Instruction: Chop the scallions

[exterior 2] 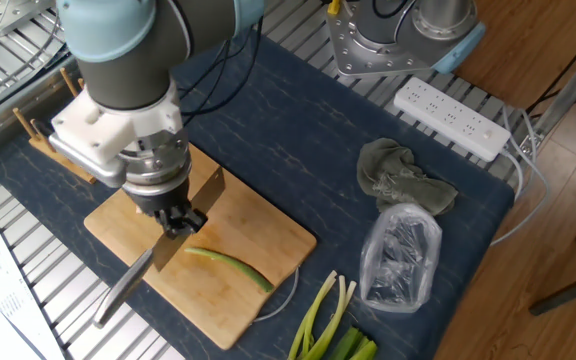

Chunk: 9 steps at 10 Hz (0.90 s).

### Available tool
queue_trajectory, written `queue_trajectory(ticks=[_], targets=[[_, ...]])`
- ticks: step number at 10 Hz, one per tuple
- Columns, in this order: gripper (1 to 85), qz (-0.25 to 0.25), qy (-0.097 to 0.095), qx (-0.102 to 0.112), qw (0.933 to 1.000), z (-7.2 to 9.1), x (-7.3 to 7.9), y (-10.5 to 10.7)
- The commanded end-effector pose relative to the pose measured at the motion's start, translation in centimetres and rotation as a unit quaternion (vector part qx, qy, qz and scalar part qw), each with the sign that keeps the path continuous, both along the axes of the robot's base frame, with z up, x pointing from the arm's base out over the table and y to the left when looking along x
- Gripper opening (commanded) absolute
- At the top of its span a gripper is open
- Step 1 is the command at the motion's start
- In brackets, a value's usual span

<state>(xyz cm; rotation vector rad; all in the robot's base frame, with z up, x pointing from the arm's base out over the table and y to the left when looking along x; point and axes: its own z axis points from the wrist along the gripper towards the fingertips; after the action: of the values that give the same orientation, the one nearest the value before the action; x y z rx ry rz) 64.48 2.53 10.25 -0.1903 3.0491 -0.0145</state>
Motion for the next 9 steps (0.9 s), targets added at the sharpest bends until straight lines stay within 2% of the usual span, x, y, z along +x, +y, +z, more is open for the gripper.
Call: queue_trajectory(ticks=[1, 2, 3, 4, 6, 8, 9], targets=[[1.3, 0.022, 0.007, -0.014, 0.9996, 0.3, -1.0, -0.8], [1.3, 0.017, 0.006, -0.010, 0.9998, 0.2, -0.8, -0.6], [1.3, -0.002, 0.009, 0.007, 0.9999, 0.1, -0.8, 0.1], [1.3, -0.001, 0.013, 0.003, 0.9999, 0.5, -0.5, -0.5], [1.3, -0.008, 0.020, 0.018, 0.9996, 1.0, -0.2, -0.3], [1.3, 0.039, 0.018, 0.005, 0.9991, 1.2, 0.6, -2.1], [1.3, 0.047, 0.017, 0.015, 0.9986, 1.1, 0.7, -1.4]])
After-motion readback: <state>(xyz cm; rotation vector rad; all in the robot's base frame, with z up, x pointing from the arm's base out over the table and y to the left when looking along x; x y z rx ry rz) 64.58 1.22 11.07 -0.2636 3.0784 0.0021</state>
